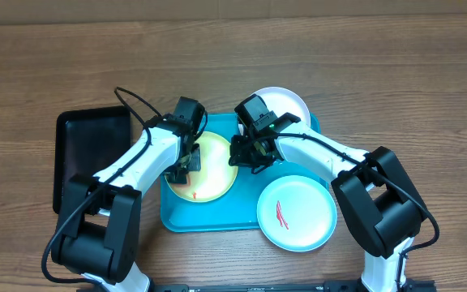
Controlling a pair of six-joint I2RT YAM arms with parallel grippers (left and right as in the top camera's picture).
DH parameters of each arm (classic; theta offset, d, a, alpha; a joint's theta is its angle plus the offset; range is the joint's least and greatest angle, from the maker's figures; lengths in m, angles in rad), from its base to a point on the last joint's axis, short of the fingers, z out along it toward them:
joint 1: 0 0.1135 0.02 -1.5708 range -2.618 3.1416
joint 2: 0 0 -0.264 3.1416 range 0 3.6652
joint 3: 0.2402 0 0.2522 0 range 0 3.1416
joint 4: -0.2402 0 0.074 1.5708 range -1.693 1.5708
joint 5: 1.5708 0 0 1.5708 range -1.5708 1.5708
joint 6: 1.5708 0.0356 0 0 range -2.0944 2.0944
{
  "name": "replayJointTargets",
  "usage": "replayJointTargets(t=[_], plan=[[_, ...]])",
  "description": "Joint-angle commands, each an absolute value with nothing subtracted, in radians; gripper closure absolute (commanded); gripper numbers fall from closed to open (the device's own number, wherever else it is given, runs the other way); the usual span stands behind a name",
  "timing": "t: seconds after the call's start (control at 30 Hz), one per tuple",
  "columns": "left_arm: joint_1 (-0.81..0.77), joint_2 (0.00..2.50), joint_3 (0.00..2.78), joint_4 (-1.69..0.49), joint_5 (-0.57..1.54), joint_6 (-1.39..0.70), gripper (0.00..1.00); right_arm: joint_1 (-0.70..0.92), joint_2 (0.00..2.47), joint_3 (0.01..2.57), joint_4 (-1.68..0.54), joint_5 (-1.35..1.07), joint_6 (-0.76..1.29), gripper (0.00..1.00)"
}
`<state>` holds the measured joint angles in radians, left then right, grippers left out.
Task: Clean dirty plates on tray and stack at the side
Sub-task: 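Scrub the yellow plate with the sponge in the left gripper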
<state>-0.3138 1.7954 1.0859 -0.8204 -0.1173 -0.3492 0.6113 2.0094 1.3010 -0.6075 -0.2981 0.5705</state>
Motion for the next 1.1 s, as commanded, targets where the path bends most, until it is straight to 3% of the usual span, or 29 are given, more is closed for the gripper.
replayJointTargets(t=[0.0, 0.1, 0.23, 0.43, 0.73, 0.83, 1.07], plan=[[-0.315, 1.806, 1.078, -0.846, 0.286, -0.162, 0.96, 0.607, 2.022, 1.295, -0.603, -0.285, 0.577, 0.94], [-0.31, 1.806, 1.078, -0.797, 0.418, -0.158, 0.96, 0.607, 2.022, 1.295, -0.604, -0.286, 0.577, 0.94], [-0.299, 1.806, 1.078, -0.656, 0.397, -0.224, 0.96, 0.607, 2.022, 1.295, -0.606, -0.286, 0.577, 0.94], [-0.297, 1.811, 1.078, -0.458, 0.056, -0.252, 0.96, 0.607, 2.022, 1.295, -0.608, -0.286, 0.577, 0.94], [-0.297, 1.835, 1.078, -0.687, -0.224, -0.293, 0.96, 0.607, 2.022, 1.295, -0.609, -0.285, 0.577, 0.94], [-0.291, 1.835, 1.079, -0.779, -0.128, -0.287, 0.96, 0.607, 2.022, 1.295, -0.608, -0.286, 0.577, 0.94], [-0.284, 1.835, 1.095, -0.825, 0.507, 0.027, 0.96, 0.607, 2.022, 1.295, -0.606, -0.286, 0.577, 0.94]])
